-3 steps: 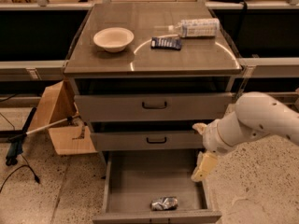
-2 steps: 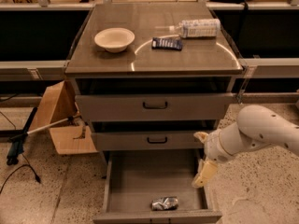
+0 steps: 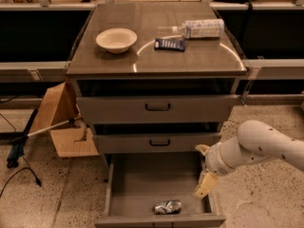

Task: Pick redbull can from bottom drawer and place on counter

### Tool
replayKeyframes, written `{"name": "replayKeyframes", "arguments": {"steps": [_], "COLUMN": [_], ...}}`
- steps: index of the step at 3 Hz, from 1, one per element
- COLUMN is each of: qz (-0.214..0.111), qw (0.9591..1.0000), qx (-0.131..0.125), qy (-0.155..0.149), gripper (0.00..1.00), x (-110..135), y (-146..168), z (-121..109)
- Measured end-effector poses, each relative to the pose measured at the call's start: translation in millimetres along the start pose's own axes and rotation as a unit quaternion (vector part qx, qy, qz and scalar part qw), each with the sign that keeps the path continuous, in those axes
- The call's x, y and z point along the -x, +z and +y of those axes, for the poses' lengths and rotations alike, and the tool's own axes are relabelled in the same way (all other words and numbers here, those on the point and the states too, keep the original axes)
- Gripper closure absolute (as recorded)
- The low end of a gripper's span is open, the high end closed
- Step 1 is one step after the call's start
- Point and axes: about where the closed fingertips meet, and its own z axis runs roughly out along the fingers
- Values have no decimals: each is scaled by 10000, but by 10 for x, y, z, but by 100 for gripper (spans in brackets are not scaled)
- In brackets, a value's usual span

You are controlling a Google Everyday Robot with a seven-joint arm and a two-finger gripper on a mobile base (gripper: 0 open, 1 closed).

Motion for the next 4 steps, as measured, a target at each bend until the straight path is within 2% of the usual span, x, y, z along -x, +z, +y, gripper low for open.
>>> {"name": "replayKeyframes", "arguments": {"steps": [1,3,4], "qz": [-30,-86,36], "qw": [10000,9999,9993], "qx": [14,78,212], "qy": [30,111,298], "gripper": [0,0,0], "x": [-33,-81,-205], "y": [62,526,1030], "z": [1,-190,-353]}}
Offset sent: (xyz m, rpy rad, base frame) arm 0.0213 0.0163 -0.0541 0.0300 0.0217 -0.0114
